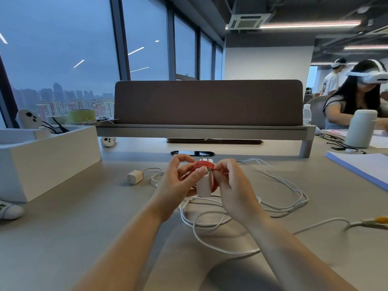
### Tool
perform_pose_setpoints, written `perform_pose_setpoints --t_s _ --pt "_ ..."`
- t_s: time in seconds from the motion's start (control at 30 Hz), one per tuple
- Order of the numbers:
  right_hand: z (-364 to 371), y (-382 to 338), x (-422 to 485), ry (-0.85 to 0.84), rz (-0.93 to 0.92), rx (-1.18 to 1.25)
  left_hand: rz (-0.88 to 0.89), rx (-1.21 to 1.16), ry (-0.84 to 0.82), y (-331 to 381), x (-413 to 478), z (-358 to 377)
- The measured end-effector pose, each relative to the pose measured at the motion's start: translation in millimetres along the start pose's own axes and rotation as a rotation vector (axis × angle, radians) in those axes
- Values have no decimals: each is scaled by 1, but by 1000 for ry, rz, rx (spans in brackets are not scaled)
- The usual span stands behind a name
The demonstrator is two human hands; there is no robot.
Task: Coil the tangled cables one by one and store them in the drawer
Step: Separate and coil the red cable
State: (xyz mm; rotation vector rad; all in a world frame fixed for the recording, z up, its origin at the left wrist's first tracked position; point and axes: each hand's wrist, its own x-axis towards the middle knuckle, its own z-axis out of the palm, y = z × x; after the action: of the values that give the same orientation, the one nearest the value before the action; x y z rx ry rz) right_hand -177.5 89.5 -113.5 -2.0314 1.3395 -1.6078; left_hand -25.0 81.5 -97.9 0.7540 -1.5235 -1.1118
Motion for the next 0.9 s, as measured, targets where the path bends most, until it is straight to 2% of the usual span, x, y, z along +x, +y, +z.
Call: perform_pose_setpoints --t_s 0.4,0.63,0.9 --pt "-1 -11 -3 -101 58 191 37 3 -13 -3 5 -9" --pt "0 -5 -1 -33 -30 -23 29 -3 -46 -5 4 -10" --pt "4 -3 -3 41 -123 -131 66 84 -14 -3 3 -6"
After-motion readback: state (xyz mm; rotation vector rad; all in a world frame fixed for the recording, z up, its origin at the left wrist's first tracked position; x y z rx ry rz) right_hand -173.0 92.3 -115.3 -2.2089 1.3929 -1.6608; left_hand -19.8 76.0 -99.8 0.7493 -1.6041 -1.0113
